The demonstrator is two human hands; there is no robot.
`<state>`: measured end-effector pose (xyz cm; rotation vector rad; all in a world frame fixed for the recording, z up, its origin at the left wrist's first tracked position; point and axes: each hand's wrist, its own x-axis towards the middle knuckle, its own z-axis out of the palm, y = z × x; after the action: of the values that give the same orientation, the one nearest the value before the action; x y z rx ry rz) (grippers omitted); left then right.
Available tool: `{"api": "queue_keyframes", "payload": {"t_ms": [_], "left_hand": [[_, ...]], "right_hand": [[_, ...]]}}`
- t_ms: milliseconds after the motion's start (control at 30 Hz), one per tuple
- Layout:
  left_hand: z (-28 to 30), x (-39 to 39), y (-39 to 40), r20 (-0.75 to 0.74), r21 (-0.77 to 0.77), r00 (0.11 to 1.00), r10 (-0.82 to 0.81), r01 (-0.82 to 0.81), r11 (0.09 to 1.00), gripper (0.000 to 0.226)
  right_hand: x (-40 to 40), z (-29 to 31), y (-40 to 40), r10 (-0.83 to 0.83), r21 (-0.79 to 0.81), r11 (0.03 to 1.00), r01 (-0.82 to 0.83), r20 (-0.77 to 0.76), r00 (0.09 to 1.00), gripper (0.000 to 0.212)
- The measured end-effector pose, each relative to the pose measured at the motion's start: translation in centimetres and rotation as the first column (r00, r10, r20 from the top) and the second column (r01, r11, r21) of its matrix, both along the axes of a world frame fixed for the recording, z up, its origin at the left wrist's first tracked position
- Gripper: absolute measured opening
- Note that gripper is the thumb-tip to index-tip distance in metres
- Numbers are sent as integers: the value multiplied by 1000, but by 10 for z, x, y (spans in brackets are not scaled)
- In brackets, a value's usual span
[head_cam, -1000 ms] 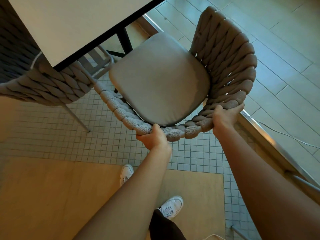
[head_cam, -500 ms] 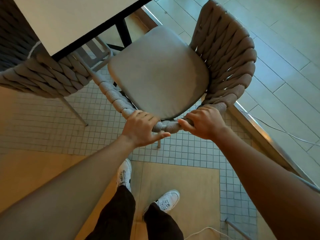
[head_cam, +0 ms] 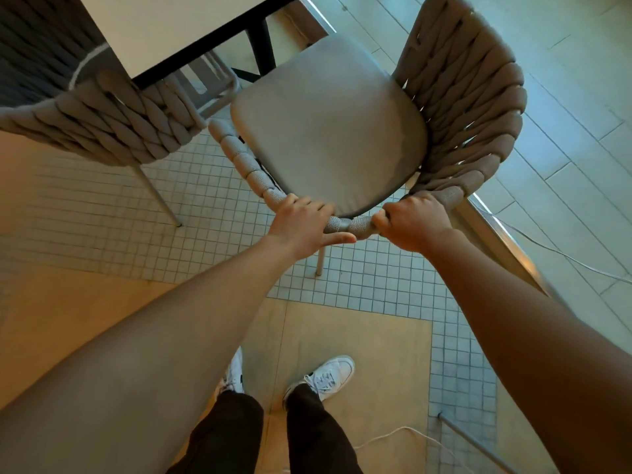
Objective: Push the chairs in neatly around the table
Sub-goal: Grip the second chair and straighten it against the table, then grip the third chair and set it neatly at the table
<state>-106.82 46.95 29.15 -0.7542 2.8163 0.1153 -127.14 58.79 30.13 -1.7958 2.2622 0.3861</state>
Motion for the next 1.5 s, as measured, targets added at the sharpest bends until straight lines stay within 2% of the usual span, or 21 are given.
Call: {"api": "queue_keyframes", "payload": {"t_ms": [67,133,233,367,433,667,867,1000,1233,1500], "left_hand": [[10,2,-5,41,99,998,-41,36,994,79],[23,9,-12,53,203,995,-89,77,976,76],[45,32,-25,-19,287,990,-137,137,948,75],[67,86,-52,-108,327,992,-66,98,940,84],[76,122,-72,-143,344,990,-11,60,937,81],[99,276,-162,-98,306,988,117,-82,948,83],[114,392,-229,-155,290,960,233,-182,940,88],[126,455,-265,-131,273,965,227,-185,944,94],[155,522,-313,-158,275,928,338,-287,918,94],[168,558,-400,-191,165,911,366,-338,927,92]], "right_hand": [[10,9,-7,-29,119,993,25,31,999,49],[21,18,-11,-82,166,984,63,107,991,51],[51,36,-19,-160,120,984,132,265,951,57],[104,58,-43,-130,66,991,116,264,956,79],[135,67,-58,-114,23,993,112,240,964,82],[256,93,-132,-62,-34,997,71,206,977,91],[358,119,-203,-37,-59,997,50,213,976,97],[415,135,-249,-7,-79,997,23,196,981,96],[477,159,-320,46,-88,996,-28,209,977,100],[516,168,-426,109,-137,987,-83,195,975,99]]}}
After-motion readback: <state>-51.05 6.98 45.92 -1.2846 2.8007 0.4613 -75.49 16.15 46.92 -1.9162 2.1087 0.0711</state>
